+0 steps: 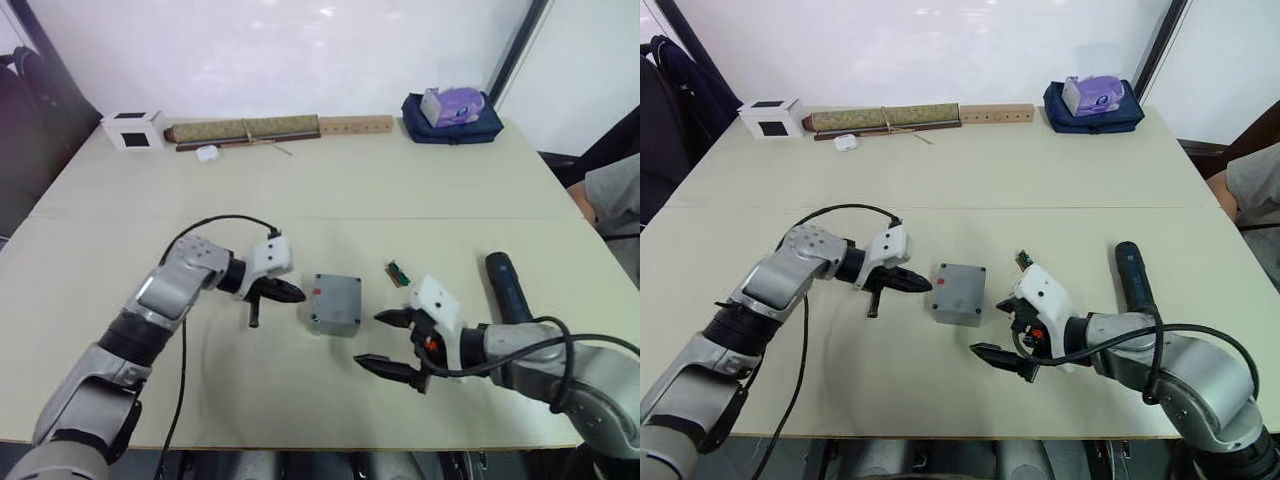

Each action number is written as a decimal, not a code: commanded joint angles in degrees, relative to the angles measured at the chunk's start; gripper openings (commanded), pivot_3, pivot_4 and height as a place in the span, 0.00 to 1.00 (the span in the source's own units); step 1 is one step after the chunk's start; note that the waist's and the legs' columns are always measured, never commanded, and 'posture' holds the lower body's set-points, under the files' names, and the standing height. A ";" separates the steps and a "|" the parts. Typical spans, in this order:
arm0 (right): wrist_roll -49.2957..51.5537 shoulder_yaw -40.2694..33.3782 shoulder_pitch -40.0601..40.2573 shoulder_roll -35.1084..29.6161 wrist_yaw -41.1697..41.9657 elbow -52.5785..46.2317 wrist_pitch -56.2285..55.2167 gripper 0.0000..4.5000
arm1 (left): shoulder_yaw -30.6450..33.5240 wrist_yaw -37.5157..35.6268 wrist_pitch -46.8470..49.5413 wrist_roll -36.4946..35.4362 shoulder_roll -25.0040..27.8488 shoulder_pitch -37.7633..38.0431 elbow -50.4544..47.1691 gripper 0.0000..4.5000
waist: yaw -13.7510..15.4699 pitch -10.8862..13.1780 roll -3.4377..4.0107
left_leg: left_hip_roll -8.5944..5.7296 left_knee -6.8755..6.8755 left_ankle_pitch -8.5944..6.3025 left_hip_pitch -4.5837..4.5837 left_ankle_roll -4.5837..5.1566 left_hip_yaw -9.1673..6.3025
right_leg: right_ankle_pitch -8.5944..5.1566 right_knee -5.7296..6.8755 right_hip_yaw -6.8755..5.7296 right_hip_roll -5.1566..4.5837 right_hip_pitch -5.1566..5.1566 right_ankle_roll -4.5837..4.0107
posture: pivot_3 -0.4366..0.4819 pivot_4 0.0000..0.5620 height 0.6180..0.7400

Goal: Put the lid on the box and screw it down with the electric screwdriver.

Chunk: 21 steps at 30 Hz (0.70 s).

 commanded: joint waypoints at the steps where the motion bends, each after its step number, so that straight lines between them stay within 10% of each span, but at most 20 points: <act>1: 1.39 0.43 -1.40 3.84 -1.31 2.04 -0.17 0.99 | -0.64 0.97 -2.07 1.60 -1.11 -1.27 -0.09 0.00 | 0.00 0.00 0.00 | 0.01 0.01 0.00 0.01 0.00 0.00 | 0.00 0.02 0.00 0.02 0.00 0.00 | 0.48 0.27 1.00; 11: 6.56 -0.17 -1.26 8.06 -2.55 0.32 2.49 0.99 | 0.39 0.52 -4.64 2.73 -2.40 -4.38 4.86 0.00 | 0.02 0.00 0.00 | 0.01 0.00 0.00 0.02 0.00 -0.01 | -0.01 0.04 0.00 0.02 0.00 -0.01 | 0.48 0.27 1.00; 21: -6.43 1.47 -1.69 -6.31 3.11 4.83 -8.68 0.99 | -0.10 -4.19 -4.69 3.73 4.11 -0.95 3.88 0.00 | -0.34 0.00 0.00 | 0.02 0.00 0.00 0.05 0.00 0.01 | -0.01 0.03 0.00 0.05 0.00 -0.01 | 0.48 0.27 1.00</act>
